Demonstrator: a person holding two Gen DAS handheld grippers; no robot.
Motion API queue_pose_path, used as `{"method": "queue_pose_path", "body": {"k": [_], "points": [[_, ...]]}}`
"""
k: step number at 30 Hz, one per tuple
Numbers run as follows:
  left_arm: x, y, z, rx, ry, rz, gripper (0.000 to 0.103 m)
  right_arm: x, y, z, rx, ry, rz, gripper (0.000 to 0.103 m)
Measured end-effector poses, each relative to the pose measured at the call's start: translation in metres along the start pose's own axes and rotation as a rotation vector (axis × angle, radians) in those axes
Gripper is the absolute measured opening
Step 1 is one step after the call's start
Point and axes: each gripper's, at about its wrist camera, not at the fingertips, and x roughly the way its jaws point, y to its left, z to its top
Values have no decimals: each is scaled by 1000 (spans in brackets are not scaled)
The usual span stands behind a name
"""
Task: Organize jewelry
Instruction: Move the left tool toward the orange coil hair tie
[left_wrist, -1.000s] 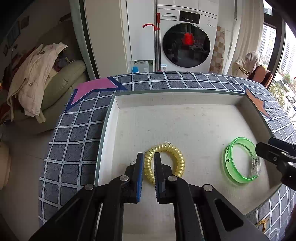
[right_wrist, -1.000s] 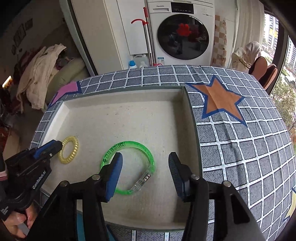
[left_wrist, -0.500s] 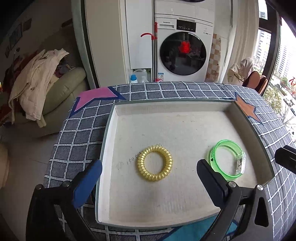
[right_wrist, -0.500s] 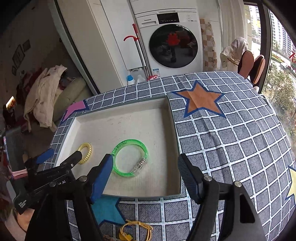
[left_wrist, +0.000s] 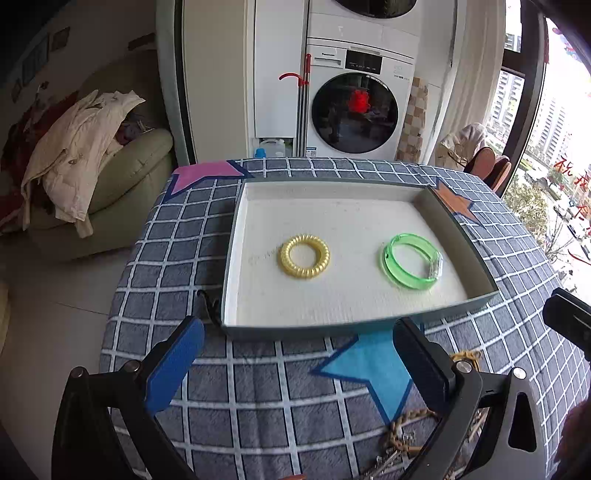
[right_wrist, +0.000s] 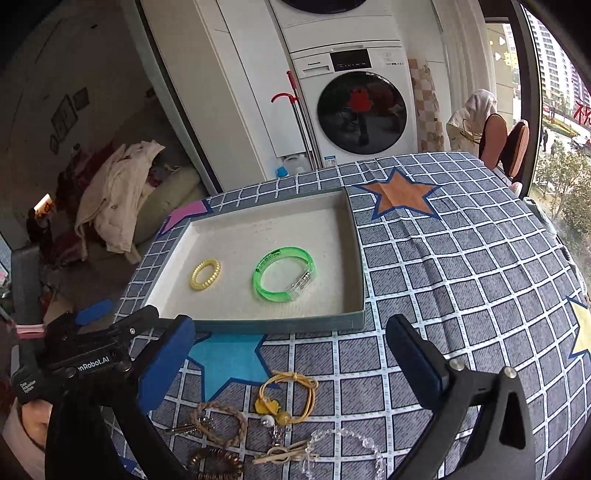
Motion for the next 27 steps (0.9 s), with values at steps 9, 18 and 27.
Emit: {"method": "queue_pose_path", "body": {"k": [9,18,27], "points": [[-38,6,-57,-8,-2,73,103,-29,8,-45,-35,51,-25,103],[-54,-2,-116,-3,75,39,103,-49,-3,-94,-64,102,-91,103],[-66,5,-138,-23,86,50,103,-69,-25,-119,-7,109,-134,103]]}}
